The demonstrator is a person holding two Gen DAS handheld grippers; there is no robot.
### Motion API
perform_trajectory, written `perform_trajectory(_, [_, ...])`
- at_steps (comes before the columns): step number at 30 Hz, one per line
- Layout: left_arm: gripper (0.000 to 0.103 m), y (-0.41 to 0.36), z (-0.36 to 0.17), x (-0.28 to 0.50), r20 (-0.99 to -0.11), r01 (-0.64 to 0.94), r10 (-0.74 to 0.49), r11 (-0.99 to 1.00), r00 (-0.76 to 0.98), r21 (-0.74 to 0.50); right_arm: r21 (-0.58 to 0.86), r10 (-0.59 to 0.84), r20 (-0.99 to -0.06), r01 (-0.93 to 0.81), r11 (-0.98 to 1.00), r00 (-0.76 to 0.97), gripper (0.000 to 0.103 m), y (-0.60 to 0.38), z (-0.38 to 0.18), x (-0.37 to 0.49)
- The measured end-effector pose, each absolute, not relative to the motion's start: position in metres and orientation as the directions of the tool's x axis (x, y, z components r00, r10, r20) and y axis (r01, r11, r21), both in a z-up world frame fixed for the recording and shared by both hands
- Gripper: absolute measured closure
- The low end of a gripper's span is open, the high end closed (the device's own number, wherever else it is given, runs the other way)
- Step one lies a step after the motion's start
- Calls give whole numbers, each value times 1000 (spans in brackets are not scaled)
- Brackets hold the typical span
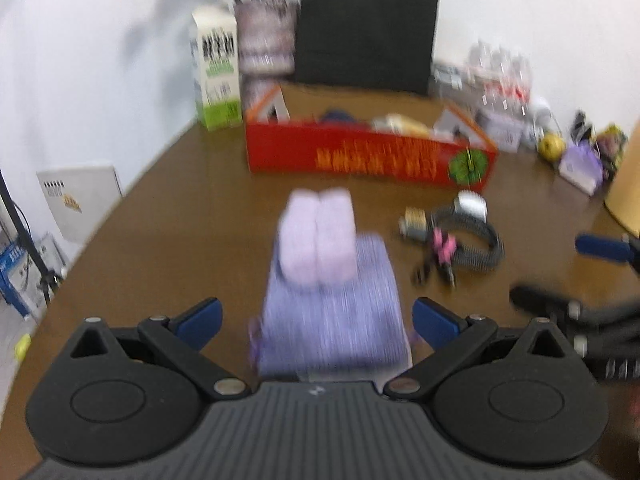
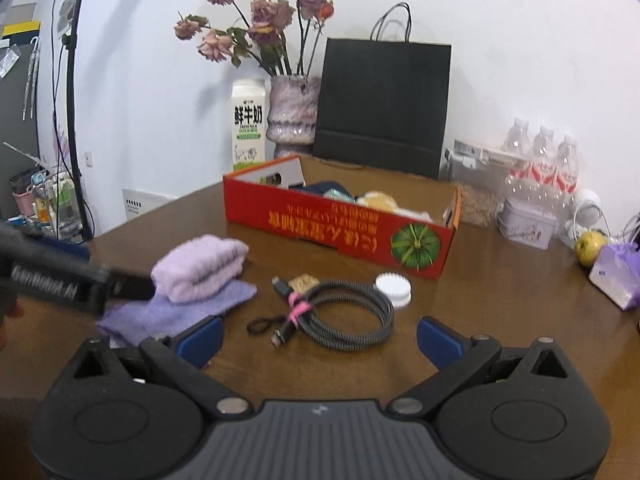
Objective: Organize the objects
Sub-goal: 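Close the left gripper on the white cloth under the purple pouch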
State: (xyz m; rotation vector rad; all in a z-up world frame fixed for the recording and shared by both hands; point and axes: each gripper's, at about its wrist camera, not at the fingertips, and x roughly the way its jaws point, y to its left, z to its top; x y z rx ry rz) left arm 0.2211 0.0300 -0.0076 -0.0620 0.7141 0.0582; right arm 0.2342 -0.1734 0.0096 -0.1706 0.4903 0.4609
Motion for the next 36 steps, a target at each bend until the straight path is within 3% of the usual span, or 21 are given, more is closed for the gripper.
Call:
perform_trajectory(5, [0, 21, -31, 213, -707, -58, 9, 997, 707, -45, -34, 374, -494, -447, 894, 785, 0, -181, -5, 235])
perform_trajectory(13, [0, 12, -41, 230, -672, -158, 91, 987, 735, -39, -37, 385, -494, -461, 887, 780, 0, -179, -17, 232])
perform_trajectory(16, [14, 11, -43, 232, -665, -154, 101, 988, 740, -22, -39, 387, -501, -467, 884, 774, 0, -178, -20, 233])
perform_trajectory(17, [29, 11, -42, 230, -659, -138, 90, 990, 747, -22, -38, 388, -505, -469, 883, 771, 0, -177, -21, 233])
perform_trajectory(18, [36, 11, -40, 228, -654, -123, 80, 992, 752, -21, -38, 388, -507, -470, 882, 769, 0, -177, -22, 233])
perform_trajectory(20, [38, 13, -38, 225, -655, -94, 63, 996, 753, -12, -38, 390, -510, -473, 880, 767, 0, -176, -23, 233])
perform_trajectory(28, [35, 41, -35, 200, -676, -36, 10, 999, 737, -24, -36, 395, -515, -480, 877, 761, 0, -175, -24, 232])
perform_trajectory(30, [14, 43, -37, 196, -684, -25, -6, 999, 729, -35, -36, 396, -515, -480, 876, 760, 0, -175, -24, 233])
perform_trajectory(31, [11, 43, -38, 195, -682, -25, -2, 999, 732, -29, -36, 395, -516, -480, 877, 760, 0, -175, -24, 233])
perform_trajectory(36, [9, 31, -46, 201, -665, -39, 34, 999, 746, 7, -30, 395, -520, -478, 878, 757, 0, -176, -25, 235])
